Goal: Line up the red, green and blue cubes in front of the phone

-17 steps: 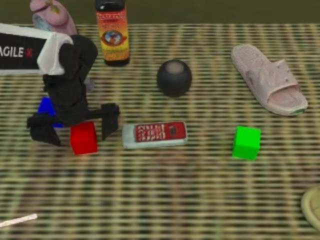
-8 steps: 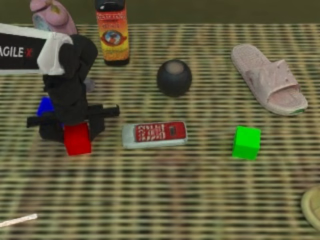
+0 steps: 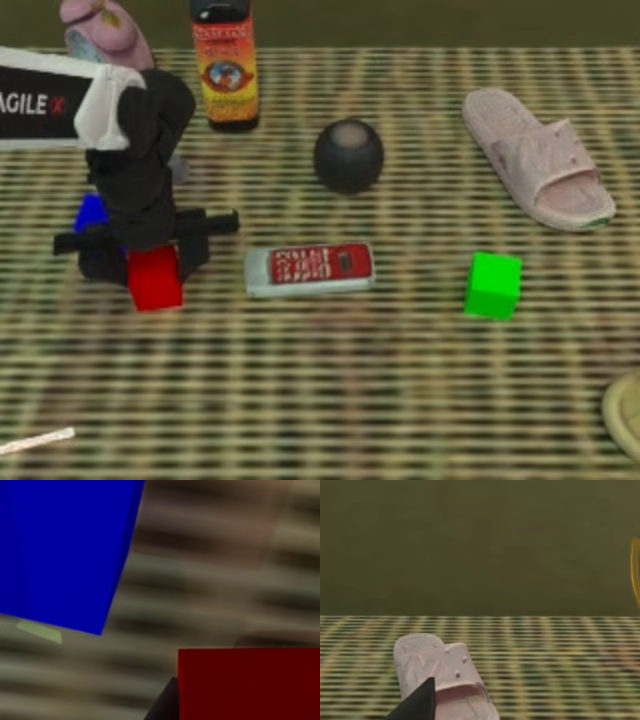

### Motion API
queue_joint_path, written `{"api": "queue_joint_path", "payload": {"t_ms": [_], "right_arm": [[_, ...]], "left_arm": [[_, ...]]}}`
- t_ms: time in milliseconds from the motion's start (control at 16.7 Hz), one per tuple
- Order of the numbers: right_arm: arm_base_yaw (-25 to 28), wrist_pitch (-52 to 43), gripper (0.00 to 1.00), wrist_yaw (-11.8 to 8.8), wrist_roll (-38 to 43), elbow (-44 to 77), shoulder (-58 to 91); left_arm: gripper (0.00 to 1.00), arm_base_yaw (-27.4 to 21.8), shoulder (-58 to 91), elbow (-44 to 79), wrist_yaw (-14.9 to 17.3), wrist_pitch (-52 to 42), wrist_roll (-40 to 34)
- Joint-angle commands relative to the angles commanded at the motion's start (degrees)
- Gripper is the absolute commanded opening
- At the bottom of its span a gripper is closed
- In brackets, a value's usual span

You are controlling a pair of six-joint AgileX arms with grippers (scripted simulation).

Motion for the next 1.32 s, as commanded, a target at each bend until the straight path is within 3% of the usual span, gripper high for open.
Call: {"api": "queue_joint_path", "payload": {"t_ms": [240, 600, 960, 1320], "right_arm": [[0.0, 0.0, 1.0, 0.0, 0.0, 0.0, 0.0], [0.0, 0.0, 1.0, 0.0, 0.0, 0.0, 0.0], [0.0, 0.0, 1.0, 0.0, 0.0, 0.0, 0.0], [0.0, 0.0, 1.0, 0.0, 0.0, 0.0, 0.0]], "left_arm": [[0.0, 0.13, -2.08, 1.2, -0.61, -1.86, 0.45], [0.0, 1.1, -6.89, 7.65, -0.66, -13.63, 0.24], [0.0, 0.74, -7.51, 8.19, -0.68, -14.6, 0.28], [0.0, -9.1, -11.06, 5.45, -0.76, -15.39, -5.51]]}}
